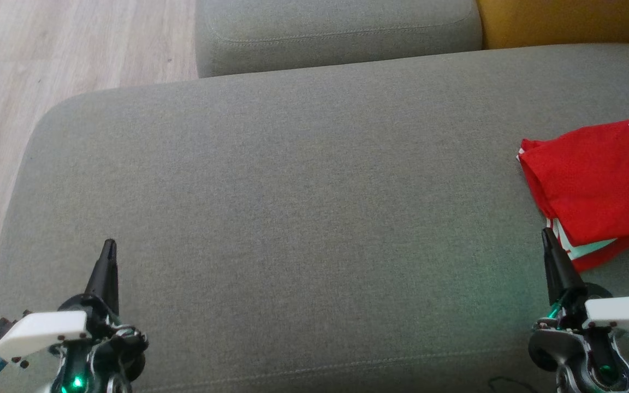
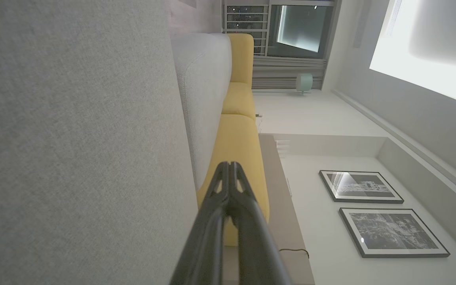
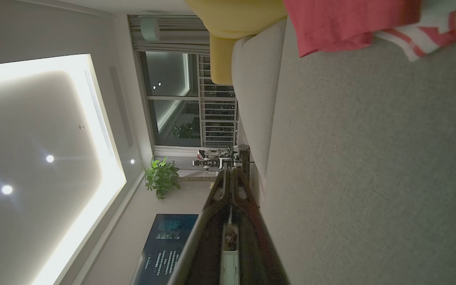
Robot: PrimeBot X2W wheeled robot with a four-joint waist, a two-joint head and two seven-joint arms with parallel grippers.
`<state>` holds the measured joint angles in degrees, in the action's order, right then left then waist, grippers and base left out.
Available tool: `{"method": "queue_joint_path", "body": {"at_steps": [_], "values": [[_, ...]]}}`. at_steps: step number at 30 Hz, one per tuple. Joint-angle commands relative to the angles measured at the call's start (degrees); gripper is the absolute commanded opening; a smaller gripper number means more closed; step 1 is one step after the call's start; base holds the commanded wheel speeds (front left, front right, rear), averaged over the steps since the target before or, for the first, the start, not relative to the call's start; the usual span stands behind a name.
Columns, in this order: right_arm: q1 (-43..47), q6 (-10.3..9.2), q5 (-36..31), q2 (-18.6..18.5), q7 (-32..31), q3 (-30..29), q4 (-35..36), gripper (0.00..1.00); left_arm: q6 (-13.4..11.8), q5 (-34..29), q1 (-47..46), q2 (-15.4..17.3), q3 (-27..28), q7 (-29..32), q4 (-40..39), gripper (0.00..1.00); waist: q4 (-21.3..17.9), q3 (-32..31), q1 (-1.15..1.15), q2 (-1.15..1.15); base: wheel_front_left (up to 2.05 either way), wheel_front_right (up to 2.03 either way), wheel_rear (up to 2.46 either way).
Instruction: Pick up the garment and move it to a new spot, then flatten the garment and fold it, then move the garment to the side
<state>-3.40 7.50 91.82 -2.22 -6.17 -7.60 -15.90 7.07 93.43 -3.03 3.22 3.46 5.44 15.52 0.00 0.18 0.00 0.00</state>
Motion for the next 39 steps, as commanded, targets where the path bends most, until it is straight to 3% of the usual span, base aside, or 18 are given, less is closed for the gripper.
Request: {"method": "queue_joint_path", "body": {"at_steps": [1, 39], "values": [[-2.8, -0.01, 0.3, -0.7, -0.3, 1.1, 1.9, 0.00, 0.4, -0.5, -3.1, 0.3, 2.1, 0.3, -1.5, 0.00, 0.0, 0.0, 0.00, 0.00, 0.00, 0.00, 0.00], [-2.8, -0.01, 0.4, -0.7, -0.3, 1.1, 1.9, 0.00, 0.4, -0.8, -3.1, 0.1, 2.5, 0.6, -1.5, 0.00, 0.0, 0.0, 0.00, 0.00, 0.00, 0.00, 0.00]]}}
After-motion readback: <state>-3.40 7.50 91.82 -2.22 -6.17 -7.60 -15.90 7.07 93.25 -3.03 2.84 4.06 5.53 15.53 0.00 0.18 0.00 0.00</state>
